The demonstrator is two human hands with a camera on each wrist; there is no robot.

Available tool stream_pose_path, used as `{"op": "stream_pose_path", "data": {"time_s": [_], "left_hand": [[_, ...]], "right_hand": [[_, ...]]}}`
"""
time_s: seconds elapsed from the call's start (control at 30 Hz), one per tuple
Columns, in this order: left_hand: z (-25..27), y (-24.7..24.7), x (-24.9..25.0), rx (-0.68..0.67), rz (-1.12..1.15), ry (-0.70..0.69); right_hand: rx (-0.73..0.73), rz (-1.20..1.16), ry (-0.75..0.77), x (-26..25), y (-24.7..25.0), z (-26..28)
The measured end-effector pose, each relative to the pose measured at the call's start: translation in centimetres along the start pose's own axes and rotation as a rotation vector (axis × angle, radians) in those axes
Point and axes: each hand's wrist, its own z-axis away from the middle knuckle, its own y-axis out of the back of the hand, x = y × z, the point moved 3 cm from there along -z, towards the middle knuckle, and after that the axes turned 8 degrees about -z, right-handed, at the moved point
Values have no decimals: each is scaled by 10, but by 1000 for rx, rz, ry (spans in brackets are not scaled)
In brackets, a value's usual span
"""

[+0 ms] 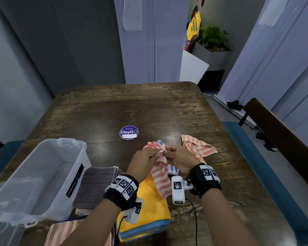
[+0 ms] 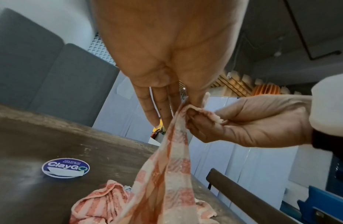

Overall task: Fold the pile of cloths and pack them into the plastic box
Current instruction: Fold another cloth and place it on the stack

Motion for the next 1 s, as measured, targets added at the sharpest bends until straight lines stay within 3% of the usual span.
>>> {"op": "stream_pose_path", "data": {"time_s": [0.23, 0.4, 0.63, 0.73, 0.87, 1.0], "left_hand": [[0, -7, -2, -73, -137, -73], [0, -12, -5, -118, -222, -114], [-2, -13, 3, -1, -393, -234], [-5, -6, 4, 126, -273, -224], [-13, 17, 9, 213, -23, -95], [-19, 57, 32, 232, 144, -109]], "right_hand": [[134, -81, -5, -7, 1, 3], [142, -97, -11, -13, -4, 4], [196, -84, -33, -13, 1, 0], [151, -146, -16, -16, 2, 3], [122, 269, 71, -22, 9, 9], [88, 661, 252, -27, 8, 10]]}}
